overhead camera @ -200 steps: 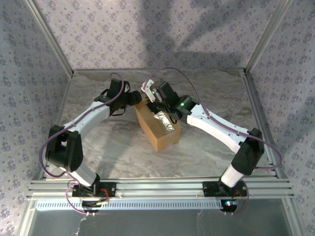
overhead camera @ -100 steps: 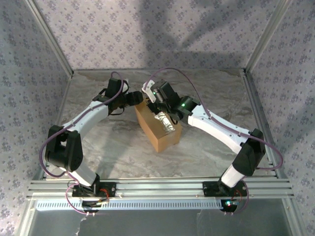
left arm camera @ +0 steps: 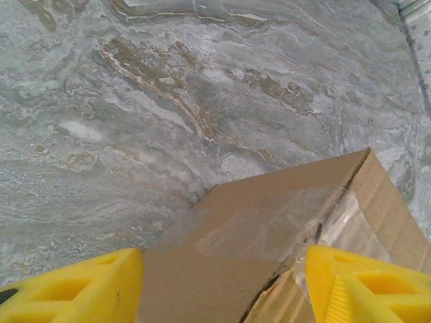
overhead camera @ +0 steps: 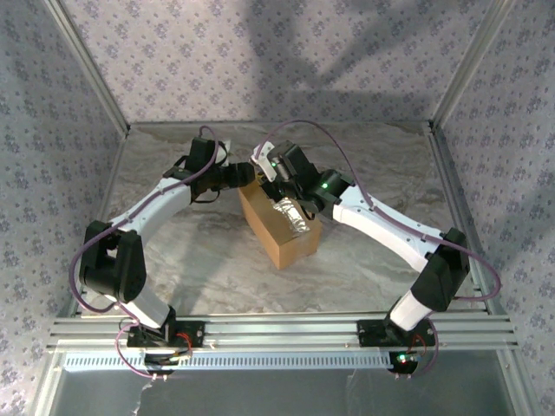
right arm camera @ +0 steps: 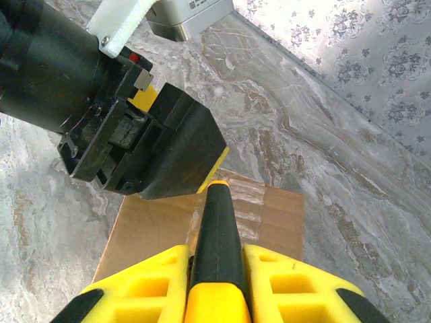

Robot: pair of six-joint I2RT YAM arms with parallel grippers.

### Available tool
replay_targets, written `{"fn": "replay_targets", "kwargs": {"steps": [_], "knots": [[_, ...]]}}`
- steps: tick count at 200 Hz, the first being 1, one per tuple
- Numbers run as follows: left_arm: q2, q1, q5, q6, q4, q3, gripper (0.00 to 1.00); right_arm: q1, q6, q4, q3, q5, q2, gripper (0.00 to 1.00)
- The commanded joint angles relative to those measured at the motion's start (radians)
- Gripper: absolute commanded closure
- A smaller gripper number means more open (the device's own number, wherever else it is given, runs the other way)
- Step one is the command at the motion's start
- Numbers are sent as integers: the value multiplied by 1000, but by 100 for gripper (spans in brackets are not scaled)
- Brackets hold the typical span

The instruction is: Unpack the express box

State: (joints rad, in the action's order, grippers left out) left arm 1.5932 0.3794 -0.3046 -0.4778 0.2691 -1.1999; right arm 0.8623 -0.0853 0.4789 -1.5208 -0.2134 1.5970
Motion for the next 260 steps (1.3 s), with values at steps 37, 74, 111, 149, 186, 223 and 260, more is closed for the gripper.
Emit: {"fn": "replay_targets", "kwargs": {"steps": [37, 74, 111, 149, 186, 223, 260], "knots": [[14, 1, -22, 21, 45, -27, 38, -6, 21, 81, 24, 21, -7, 100], [49, 1, 7, 7, 84, -33, 40, 1, 12, 83, 21, 11, -7, 100], [68, 2, 18, -20, 103, -31, 41, 11, -4, 94, 11, -15, -11, 100], [67, 1, 30, -24, 118, -30, 42, 14, -8, 92, 10, -33, -23, 100], [63, 1, 35, -24, 127, -30, 43, 16, -10, 93, 14, -43, -31, 100], [64, 1, 37, -25, 131, -29, 43, 20, -13, 93, 17, -52, -45, 100], [63, 1, 38, -25, 136, -30, 43, 23, -11, 98, 20, -56, -47, 100]]}}
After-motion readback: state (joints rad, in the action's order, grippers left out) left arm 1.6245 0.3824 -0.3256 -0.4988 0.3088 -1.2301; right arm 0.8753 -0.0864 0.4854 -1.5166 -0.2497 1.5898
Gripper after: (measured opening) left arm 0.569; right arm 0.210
